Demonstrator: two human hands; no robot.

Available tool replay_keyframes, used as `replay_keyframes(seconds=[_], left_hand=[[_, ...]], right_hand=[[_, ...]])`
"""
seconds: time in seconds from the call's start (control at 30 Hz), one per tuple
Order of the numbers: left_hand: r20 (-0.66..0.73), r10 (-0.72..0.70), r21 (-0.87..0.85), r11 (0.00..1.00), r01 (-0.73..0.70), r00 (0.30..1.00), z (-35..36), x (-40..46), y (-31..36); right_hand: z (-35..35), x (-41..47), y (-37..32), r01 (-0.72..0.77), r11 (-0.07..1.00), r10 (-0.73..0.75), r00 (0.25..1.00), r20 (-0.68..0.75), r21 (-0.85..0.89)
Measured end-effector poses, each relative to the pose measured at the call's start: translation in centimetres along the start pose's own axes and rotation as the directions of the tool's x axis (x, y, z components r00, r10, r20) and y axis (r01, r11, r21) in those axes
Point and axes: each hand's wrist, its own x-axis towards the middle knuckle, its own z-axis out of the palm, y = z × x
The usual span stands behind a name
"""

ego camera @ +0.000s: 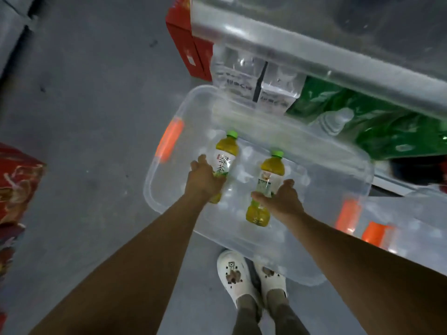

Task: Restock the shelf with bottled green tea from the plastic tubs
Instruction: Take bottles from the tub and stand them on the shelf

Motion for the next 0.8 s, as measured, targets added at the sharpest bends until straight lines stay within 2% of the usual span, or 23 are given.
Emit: replay_keyframes(seconds=[0.2,0.33,0.43,0.6,0.8], left_hand=[[0.025,-0.015,0.099,0.995,0.012,1.000,4.4,5.0,-0.8],[-0.046,0.012,0.231,0.973,0.000,0.999,5.6,5.5,-0.9],[-0.030,0.022,0.234,0.972,-0.014,0.999,5.1,5.2,-0.4],[0.063,-0.036,0.107,0.994,0.029,0.997,2.1,0.7,2.0],[0.086,-0.010,-0.172,0.985,0.025,0.996,-3.2,-9.6,5.4]], right_hand=[[4.3,4.9,1.0,-0.125,0.984,0.137,0.987,-0.086,0.130],[5.1,5.6,1.5,-0.129,0.977,0.140,0.988,-0.057,0.169],[4.2,5.2,1.5,-0.125,0.980,0.136,0.989,-0.059,0.157],[0.6,1.3,1.6,-0.154,0.963,0.158,0.987,0.001,0.223],[-6.4,-7.7,0.1,-0.116,0.924,0.115,0.993,0.025,0.364]])
